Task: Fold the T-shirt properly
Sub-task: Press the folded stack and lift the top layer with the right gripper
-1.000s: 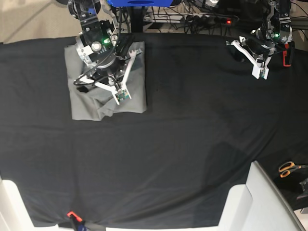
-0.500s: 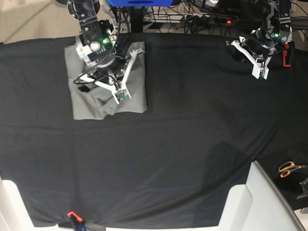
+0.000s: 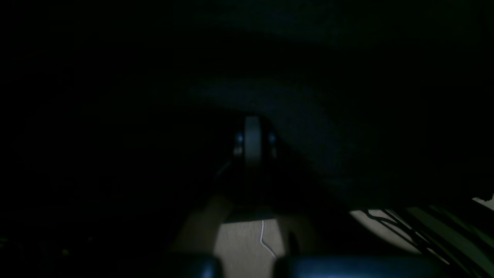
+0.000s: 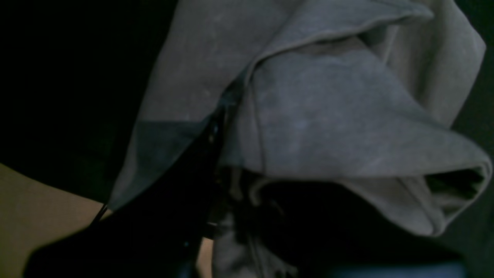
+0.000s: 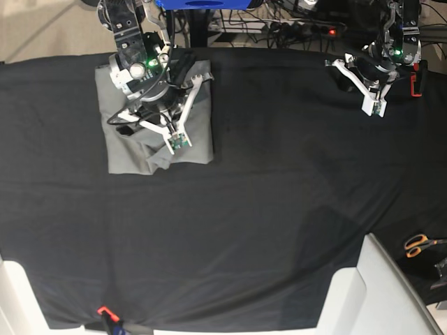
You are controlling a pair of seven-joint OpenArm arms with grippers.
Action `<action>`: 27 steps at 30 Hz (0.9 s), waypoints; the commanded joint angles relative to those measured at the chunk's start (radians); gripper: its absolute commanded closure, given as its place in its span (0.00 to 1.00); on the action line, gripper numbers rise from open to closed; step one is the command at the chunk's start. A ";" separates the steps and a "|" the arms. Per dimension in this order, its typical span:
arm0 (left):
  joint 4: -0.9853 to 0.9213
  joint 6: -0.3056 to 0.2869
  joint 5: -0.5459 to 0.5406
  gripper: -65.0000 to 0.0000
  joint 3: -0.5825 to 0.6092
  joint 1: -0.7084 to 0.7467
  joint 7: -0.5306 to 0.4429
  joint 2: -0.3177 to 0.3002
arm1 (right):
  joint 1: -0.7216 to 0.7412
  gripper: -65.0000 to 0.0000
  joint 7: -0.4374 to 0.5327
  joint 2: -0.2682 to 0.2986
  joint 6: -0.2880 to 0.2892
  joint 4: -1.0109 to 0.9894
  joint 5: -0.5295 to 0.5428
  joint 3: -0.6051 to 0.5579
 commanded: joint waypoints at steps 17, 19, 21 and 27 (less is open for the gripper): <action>0.000 -0.010 -0.002 1.00 -0.001 0.004 0.025 -0.004 | 0.024 0.68 0.014 -0.002 0.153 0.024 0.366 -0.007; 0.000 -0.010 -0.002 1.00 -0.001 0.004 0.025 -0.004 | 0.039 0.68 0.014 0.010 0.194 0.024 0.412 -0.009; 0.000 -0.010 -0.002 1.00 -0.001 0.004 0.025 -0.004 | 0.050 0.68 0.014 0.030 0.245 0.049 0.424 -0.007; -0.003 -0.010 -0.002 1.00 -0.001 -0.010 0.025 -0.006 | 0.035 0.68 -0.029 0.119 0.286 0.261 0.423 0.013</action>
